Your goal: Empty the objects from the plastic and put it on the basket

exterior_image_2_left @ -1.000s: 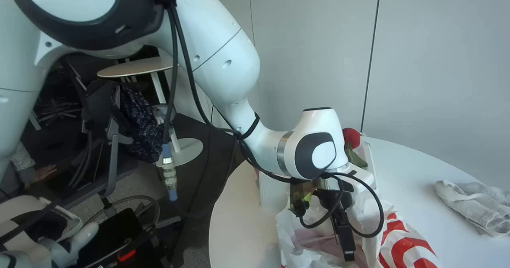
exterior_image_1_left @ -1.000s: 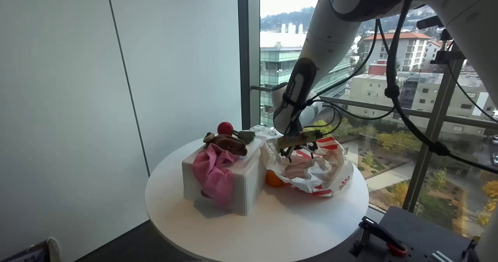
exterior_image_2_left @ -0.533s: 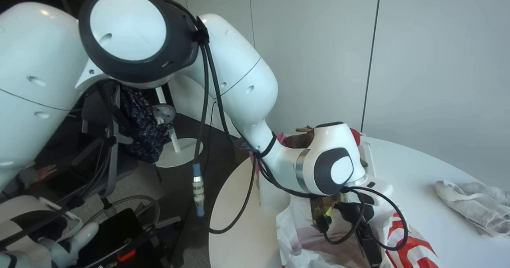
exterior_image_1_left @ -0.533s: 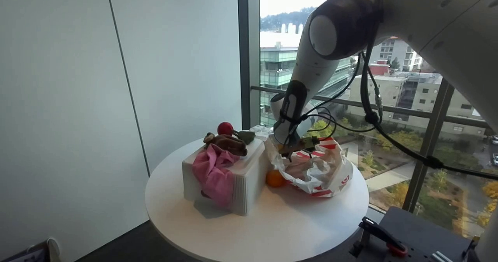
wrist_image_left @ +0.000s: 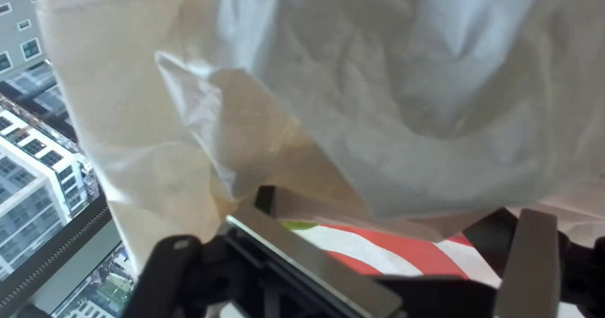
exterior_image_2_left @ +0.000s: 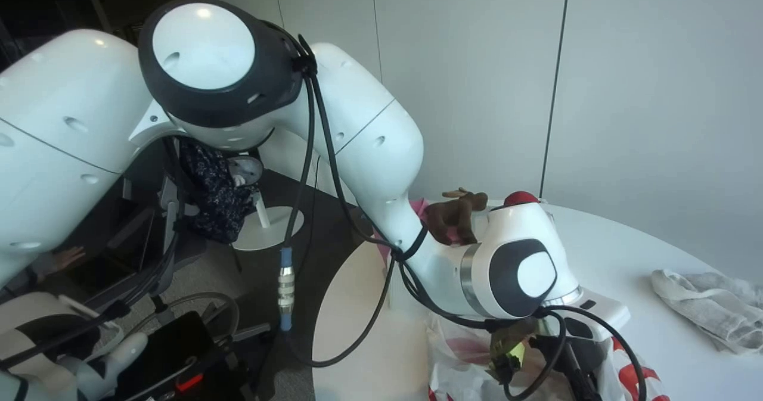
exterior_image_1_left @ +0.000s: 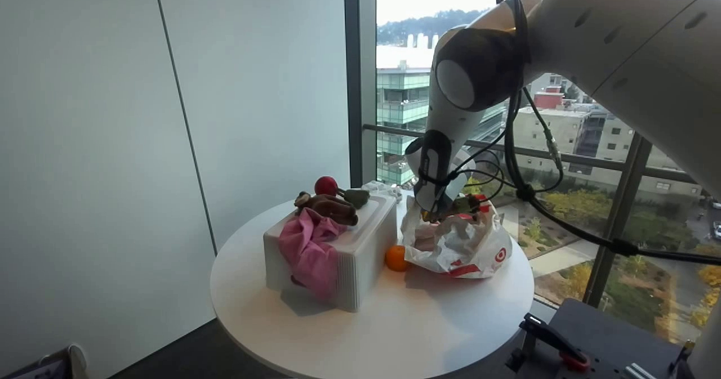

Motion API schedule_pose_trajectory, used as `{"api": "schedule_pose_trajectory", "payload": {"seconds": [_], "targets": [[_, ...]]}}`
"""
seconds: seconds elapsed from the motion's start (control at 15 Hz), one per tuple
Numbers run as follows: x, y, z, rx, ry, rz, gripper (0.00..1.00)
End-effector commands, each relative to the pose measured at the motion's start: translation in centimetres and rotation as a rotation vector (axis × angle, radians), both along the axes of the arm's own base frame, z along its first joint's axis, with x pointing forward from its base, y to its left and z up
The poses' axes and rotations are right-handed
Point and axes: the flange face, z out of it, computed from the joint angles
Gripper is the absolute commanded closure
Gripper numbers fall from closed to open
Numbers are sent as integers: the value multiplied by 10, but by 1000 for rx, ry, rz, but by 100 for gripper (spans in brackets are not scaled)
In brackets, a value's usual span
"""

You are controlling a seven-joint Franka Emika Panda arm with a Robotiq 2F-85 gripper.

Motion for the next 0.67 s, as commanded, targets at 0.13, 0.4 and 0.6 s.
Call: {"api": "schedule_pose_trajectory", "payload": {"seconds": [0.13,0.4,0.6], "targets": [[4,22,-2,46,-60,1,0],[27,69,18,62,-148,116,0],[40,87,8,87,-157,157,0]]}}
